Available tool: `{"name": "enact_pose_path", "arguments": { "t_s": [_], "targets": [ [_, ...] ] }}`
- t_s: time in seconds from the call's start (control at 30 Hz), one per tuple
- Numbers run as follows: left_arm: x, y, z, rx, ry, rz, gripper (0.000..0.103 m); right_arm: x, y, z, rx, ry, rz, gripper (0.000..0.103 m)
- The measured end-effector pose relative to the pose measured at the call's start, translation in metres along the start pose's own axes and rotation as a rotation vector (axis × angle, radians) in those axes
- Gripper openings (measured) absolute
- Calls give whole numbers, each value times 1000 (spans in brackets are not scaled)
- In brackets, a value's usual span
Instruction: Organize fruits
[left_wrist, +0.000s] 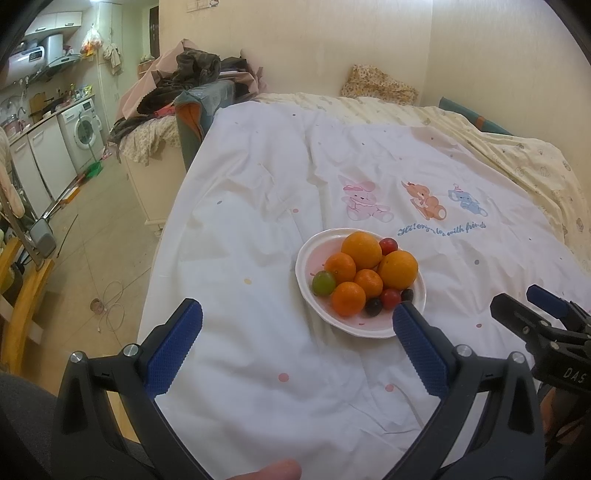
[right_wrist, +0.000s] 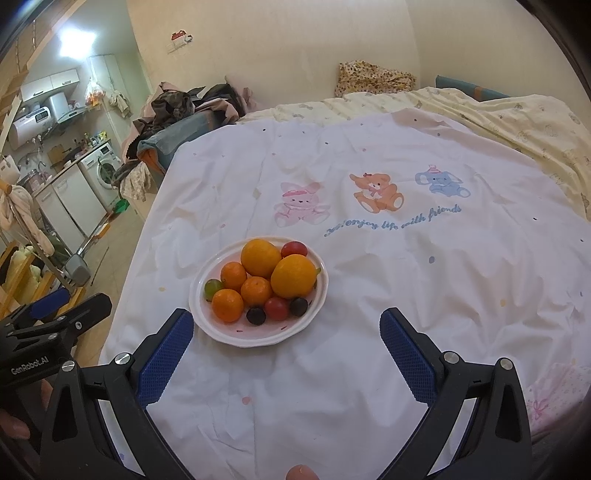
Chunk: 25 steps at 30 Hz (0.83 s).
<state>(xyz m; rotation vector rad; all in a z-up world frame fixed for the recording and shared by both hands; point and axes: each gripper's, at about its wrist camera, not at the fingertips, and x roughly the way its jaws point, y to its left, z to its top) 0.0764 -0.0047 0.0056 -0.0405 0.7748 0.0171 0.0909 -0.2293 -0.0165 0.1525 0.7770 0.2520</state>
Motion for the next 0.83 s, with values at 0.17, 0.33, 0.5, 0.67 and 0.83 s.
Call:
{"name": "enact_pose_path", "arguments": {
  "t_s": [0.17,0.33,0.5,0.67,0.83],
  "targets": [
    [-2,-2,1,4,-2,2,102,-1,-4,2,-3,0,-5,103],
    [-3,-5,3,3,-5,9,102,-1,-6,3,-4,1,-5,103],
    [-4,-5,3,3,-5,8,102,-1,-3,2,-6,-1,-7,103],
    [-5,-5,3,2,-3,5,102,-1,-3,2,-6,-1,-8,103],
    [-5,-4,2,1,1,10,102,-1,-5,3,-7,1,-6,103]
  ]
}}
